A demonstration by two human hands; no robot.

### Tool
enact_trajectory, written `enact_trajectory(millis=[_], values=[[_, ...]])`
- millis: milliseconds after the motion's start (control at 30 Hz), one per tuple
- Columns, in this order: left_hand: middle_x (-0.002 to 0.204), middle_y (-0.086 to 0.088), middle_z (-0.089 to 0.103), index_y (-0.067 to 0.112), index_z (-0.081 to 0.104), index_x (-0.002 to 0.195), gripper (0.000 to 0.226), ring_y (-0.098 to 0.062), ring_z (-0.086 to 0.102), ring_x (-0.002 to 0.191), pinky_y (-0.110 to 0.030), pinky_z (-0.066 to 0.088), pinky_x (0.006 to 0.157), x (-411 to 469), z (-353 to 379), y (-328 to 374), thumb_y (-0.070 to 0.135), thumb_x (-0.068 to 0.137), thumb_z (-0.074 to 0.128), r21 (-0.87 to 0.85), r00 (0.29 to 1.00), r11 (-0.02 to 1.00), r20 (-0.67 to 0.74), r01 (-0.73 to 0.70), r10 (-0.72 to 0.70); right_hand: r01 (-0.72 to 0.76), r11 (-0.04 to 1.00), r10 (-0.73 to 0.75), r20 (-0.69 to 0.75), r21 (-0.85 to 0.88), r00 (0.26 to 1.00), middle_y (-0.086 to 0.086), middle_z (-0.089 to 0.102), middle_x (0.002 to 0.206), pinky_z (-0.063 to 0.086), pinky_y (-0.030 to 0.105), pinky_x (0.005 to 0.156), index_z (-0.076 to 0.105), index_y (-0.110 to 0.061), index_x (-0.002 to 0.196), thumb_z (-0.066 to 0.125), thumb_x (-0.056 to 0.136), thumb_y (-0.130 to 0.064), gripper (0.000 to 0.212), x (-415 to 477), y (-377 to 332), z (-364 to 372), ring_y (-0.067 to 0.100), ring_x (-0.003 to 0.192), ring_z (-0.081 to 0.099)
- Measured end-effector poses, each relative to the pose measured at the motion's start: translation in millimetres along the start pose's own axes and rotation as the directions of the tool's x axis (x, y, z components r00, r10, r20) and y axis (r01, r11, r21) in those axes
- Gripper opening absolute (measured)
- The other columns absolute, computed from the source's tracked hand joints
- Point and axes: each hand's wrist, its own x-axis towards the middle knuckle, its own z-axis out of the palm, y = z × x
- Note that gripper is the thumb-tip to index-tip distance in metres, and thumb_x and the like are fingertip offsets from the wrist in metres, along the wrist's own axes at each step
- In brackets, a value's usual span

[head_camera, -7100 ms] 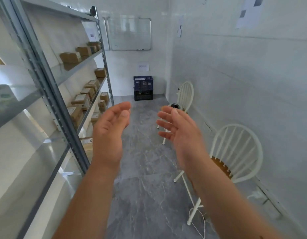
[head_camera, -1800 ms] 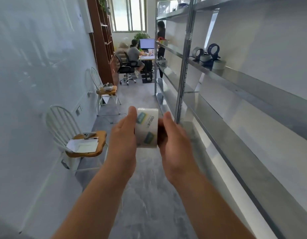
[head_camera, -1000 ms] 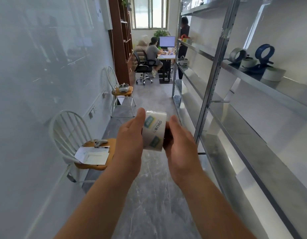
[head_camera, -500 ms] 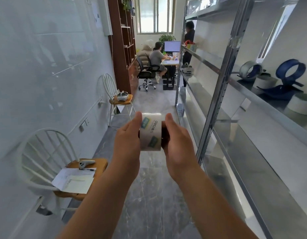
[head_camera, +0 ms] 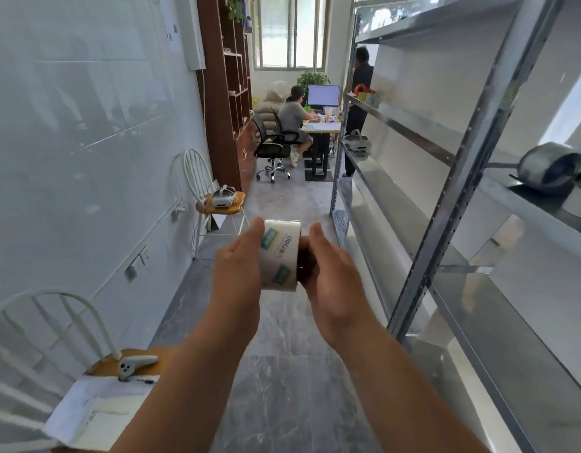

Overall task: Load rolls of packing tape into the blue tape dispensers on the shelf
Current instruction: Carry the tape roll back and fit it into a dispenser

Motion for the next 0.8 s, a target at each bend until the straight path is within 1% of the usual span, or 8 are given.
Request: enact_trajectory(millis=[67,133,233,400,567,667,733,800], values=[[0.073,0.007,0.079,0.045,0.079,0.065,0.042,-0.029,0.077,0.091,-0.051,0.064,0.086,42,1,3,0.051,0.100,0.057,-0.015,1.000,1.000,0.026,0.011,-0.010,-0.006,1.000,0.006,-0.021,0.002,1.000,0.011,0.080,0.102,0.064,0.035,0.083,0.081,-0.019,0.100,0.043,0.103,-0.059,0.056,39,2,9,0.022,0.097,0.077],[0.069,0.010,0.078,0.049,0.077,0.062,0.042,-0.023,0.077,0.084,-0.050,0.065,0.084,81,3,7,0.050,0.100,0.059,-0.021,0.998,0.999,0.049,0.029,-0.028,-0.015,1.000,0.015,-0.063,0.008,0.998,0.014,0.080,0.102,0.062,0.042,0.087,0.080,-0.015,0.099,0.046,0.097,-0.062,0.058,73,3,18,0.023,0.096,0.076],[0.077,0.003,0.081,0.042,0.081,0.070,0.030,-0.025,0.078,0.084,-0.053,0.065,0.082,132,12,10,0.053,0.092,0.064,-0.020,0.991,1.000,0.132,0.018,-0.015,0.001,1.000,-0.001,-0.147,-0.005,0.989,0.018,0.078,0.106,0.055,0.056,0.099,0.079,-0.010,0.102,0.045,0.093,-0.065,0.065,116,7,19,0.029,0.101,0.074],[0.085,-0.008,0.080,0.030,0.084,0.074,0.031,-0.030,0.076,0.085,-0.059,0.058,0.088,190,57,1,0.047,0.088,0.063,-0.032,0.930,0.998,0.365,0.061,-0.045,0.048,0.999,-0.041,-0.292,0.016,0.955,0.018,0.078,0.113,0.051,0.060,0.108,0.077,-0.009,0.112,0.046,0.091,-0.071,0.073,154,7,-13,0.036,0.113,0.072],[0.091,-0.011,0.082,0.025,0.086,0.084,0.032,-0.026,0.079,0.083,-0.048,0.059,0.083,205,131,-21,0.047,0.088,0.063,-0.008,0.772,0.988,0.625,0.152,-0.114,0.101,0.994,-0.110,-0.516,-0.046,0.849,0.015,0.079,0.114,0.056,0.054,0.103,0.077,-0.011,0.118,0.047,0.087,-0.076,0.077,154,-10,-70,0.031,0.111,0.074],[0.093,-0.010,0.082,0.025,0.086,0.083,0.029,-0.025,0.079,0.085,-0.041,0.062,0.077,193,179,-35,0.044,0.088,0.065,0.015,0.663,0.977,0.732,0.212,-0.155,0.121,0.987,-0.163,-0.647,-0.109,0.745,0.012,0.081,0.110,0.057,0.054,0.101,0.079,-0.014,0.113,0.048,0.084,-0.079,0.077,135,-26,-104,0.029,0.108,0.076],[0.096,-0.012,0.082,0.019,0.085,0.088,0.032,-0.027,0.079,0.089,-0.042,0.062,0.078,178,210,-41,0.044,0.088,0.065,0.055,0.583,0.970,0.791,0.235,-0.186,0.112,0.980,-0.197,-0.722,-0.165,0.663,0.010,0.081,0.110,0.055,0.057,0.103,0.080,-0.016,0.112,0.046,0.085,-0.079,0.076,117,-38,-124,0.028,0.109,0.075],[0.101,-0.015,0.081,0.017,0.082,0.094,0.035,-0.033,0.078,0.095,-0.047,0.060,0.085,158,237,-46,0.048,0.086,0.066,0.102,0.491,0.966,0.845,0.236,-0.210,0.136,0.972,-0.236,-0.775,-0.193,0.586,0.010,0.081,0.108,0.058,0.051,0.098,0.081,-0.016,0.108,0.047,0.090,-0.075,0.071,95,-47,-143,0.026,0.106,0.076]])
